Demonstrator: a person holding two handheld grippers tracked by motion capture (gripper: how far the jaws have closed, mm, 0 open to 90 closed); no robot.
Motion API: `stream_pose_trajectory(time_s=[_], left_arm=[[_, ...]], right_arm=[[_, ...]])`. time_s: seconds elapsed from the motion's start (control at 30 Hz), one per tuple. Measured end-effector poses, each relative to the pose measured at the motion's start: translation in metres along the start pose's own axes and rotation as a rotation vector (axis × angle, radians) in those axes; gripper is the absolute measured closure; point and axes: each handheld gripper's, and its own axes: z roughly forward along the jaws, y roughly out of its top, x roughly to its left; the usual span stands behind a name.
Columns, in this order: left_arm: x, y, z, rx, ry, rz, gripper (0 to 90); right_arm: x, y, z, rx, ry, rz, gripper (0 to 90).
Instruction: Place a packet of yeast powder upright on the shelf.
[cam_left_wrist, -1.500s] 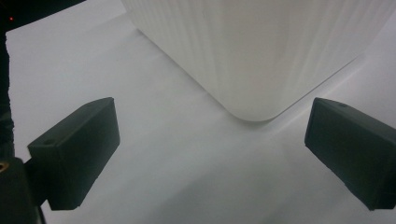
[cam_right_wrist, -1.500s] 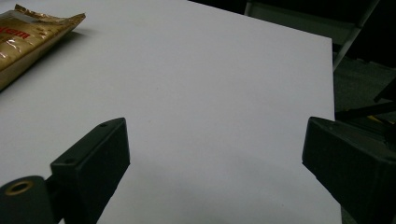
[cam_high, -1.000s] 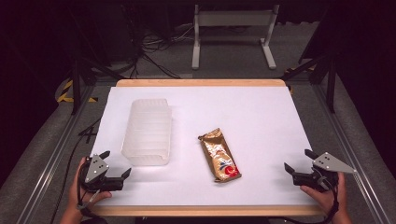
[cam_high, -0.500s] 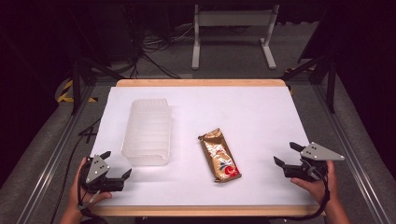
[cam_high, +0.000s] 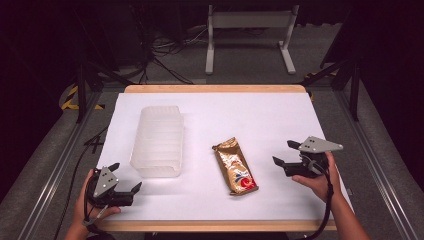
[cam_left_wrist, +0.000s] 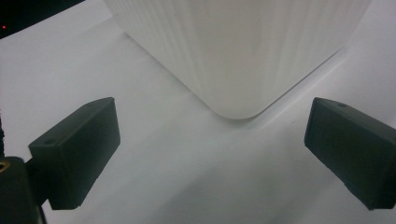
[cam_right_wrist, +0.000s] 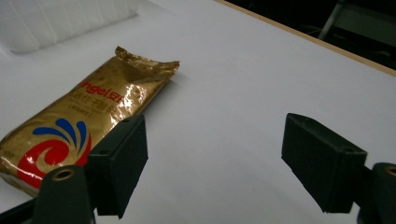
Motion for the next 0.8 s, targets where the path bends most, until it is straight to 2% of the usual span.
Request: stream_pose_trajectory(time_s=[0.27,0.43,0.47,0.63,0.8], left_arm=[[0.0,-0.001,0.0,0.004,0.0,0.004,4.4],[0.0,-0.001,0.0,0.003,-0.006,0.004,4.4],[0.0,-0.001,0.0,0.003,-0.006,0.003,4.4],[-0.001,-0.001,0.0,0.006,0.0,0.005,4.4],[-0.001,-0.001,0.0,0.008,-0.002,0.006,4.4]], right_arm=[[0.005,0.024,0.035,0.025,0.071,-0.023,22.0],[0.004,0.033,0.053,0.04,0.102,-0.005,21.5],[0.006,0.037,0.061,0.046,0.114,-0.008,21.4],[0.014,0.047,0.081,0.073,0.151,-0.016,21.5],[0.024,0.054,0.106,0.126,0.182,-0.028,21.3]])
